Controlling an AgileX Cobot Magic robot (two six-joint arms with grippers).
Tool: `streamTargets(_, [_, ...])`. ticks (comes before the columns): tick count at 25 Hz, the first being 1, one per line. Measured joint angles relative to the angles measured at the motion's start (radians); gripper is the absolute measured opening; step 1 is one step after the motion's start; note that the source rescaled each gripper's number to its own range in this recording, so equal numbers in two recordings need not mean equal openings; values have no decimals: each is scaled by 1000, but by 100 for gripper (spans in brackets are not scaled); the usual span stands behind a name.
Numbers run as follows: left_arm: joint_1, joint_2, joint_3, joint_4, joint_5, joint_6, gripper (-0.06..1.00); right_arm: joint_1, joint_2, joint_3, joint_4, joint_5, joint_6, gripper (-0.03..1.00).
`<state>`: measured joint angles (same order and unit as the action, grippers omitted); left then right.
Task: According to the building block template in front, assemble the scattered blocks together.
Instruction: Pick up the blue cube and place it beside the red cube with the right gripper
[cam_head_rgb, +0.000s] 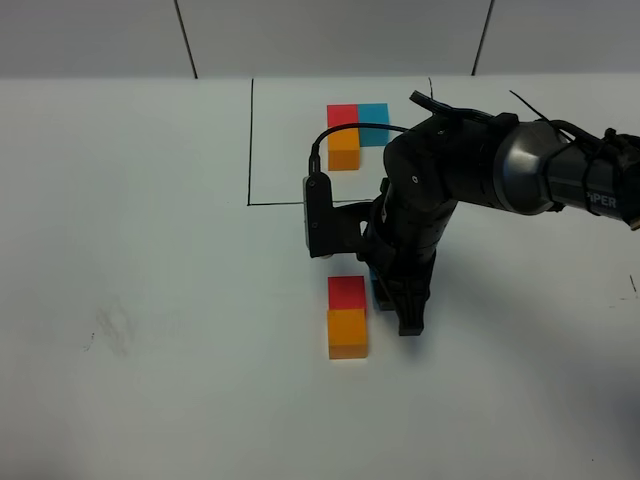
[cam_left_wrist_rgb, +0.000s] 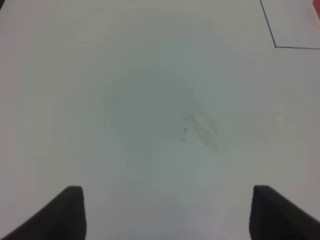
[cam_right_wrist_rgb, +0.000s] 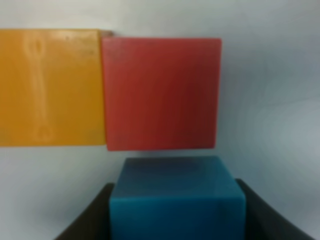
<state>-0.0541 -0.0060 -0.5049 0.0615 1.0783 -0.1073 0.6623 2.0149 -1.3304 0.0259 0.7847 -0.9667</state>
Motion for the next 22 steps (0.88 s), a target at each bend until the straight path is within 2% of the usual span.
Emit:
streamTargets(5, [0, 0, 0, 0, 0, 0, 52, 0, 0, 0, 32, -14, -21, 16])
streamTargets(22, [0, 0, 0, 0, 0, 0, 52, 0, 48, 2, 49, -50, -30, 16])
